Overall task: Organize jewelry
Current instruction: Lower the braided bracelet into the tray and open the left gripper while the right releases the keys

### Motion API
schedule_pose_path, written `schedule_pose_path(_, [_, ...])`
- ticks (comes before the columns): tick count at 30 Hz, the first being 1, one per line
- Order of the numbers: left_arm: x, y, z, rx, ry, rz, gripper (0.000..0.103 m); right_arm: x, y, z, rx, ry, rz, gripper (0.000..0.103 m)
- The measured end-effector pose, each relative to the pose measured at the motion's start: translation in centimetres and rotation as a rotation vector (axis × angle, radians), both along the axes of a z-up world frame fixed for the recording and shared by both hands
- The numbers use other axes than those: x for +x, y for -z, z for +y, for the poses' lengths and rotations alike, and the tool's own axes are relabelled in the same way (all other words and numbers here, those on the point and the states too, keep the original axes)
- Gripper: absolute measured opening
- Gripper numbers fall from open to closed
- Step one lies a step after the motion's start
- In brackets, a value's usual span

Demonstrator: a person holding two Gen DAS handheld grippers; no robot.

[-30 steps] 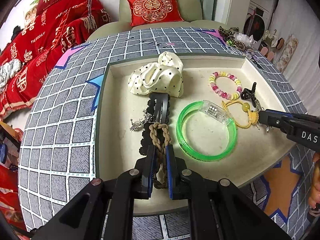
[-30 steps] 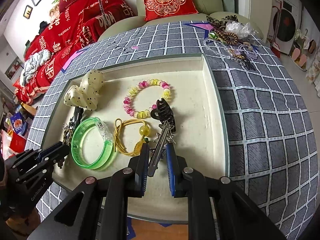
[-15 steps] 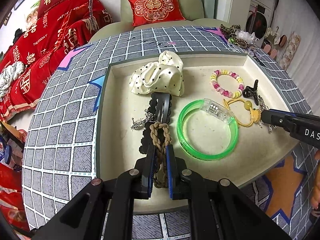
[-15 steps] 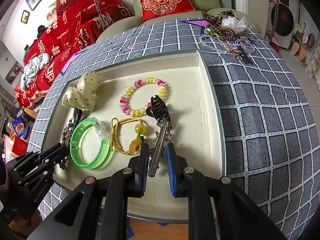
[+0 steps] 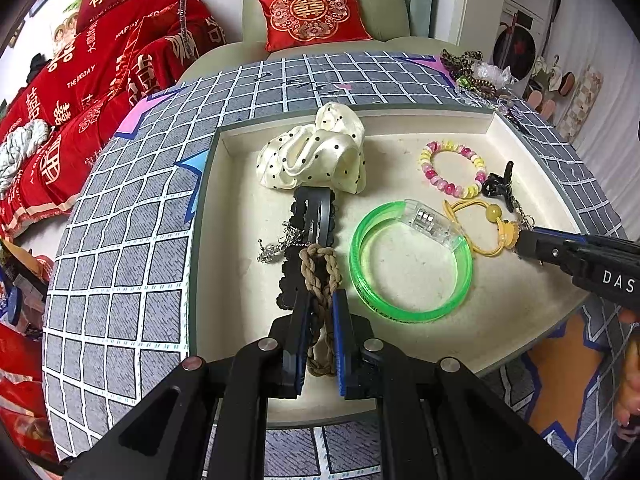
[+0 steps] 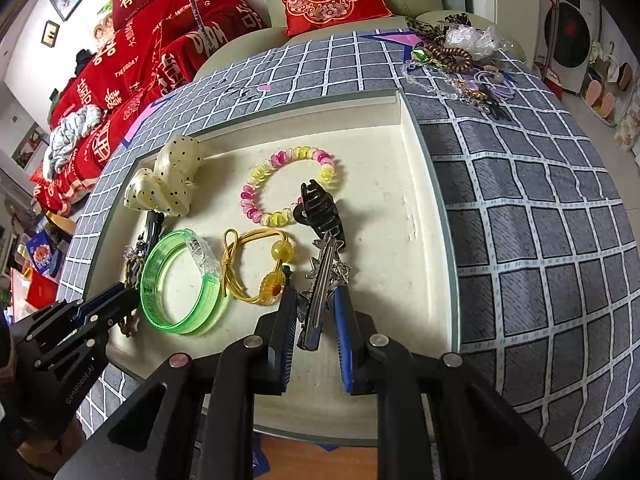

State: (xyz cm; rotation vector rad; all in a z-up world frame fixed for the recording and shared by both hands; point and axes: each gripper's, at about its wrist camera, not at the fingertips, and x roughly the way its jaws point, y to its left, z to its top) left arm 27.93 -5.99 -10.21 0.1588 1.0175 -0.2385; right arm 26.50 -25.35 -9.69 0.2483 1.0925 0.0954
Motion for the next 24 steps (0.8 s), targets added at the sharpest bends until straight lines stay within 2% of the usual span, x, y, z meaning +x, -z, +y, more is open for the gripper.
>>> schedule_pose_path(11, [-0.4,-0.3,-0.6,0.03,0.018,-0.016,0.019,-0.3,-0.4,0.3,0.036,-0.018,-0.012,0.041])
schedule_pose_path(17, [-0.6,-0.7,-0.6,0.024,0.011,-0.026,0.019,-0.9,-1.8,-0.3,0.059,0.003,-0.057,0.041])
schedule_pose_path(18, [-0.6,-0.7,-0.6,0.029,0.009,-0.03,0.033,-0.9,-2.0,-0.5,0.064,0.008,-0.061,0.041])
schedule_pose_path(19, [-0.6,-0.8,-0.6,0.036,0.005,-0.032,0.053,-1.0,-2.1,-0.6,0.065,0.011,-0.062,0.041])
schedule_pose_path(20, [-0.7,-1.0,-0.5,0.047,-0.011,-0.054,0.094,-1.0,-2.2,-0.6,0.063,0.011,-0.062,0.041])
schedule_pose_path(21, [-0.9,-1.3,-0.4,0.047,-0.02,-0.078,0.102,-1.0,-2.3,-0.6,0.06,0.011,-0.062,0.041])
schedule_pose_path(24, [-1.3,-1.7,-0.9,0.049,0.003,-0.092,0.102,-1.1,-2.2,-0.6,0.06,0.012,-0.061,0.041])
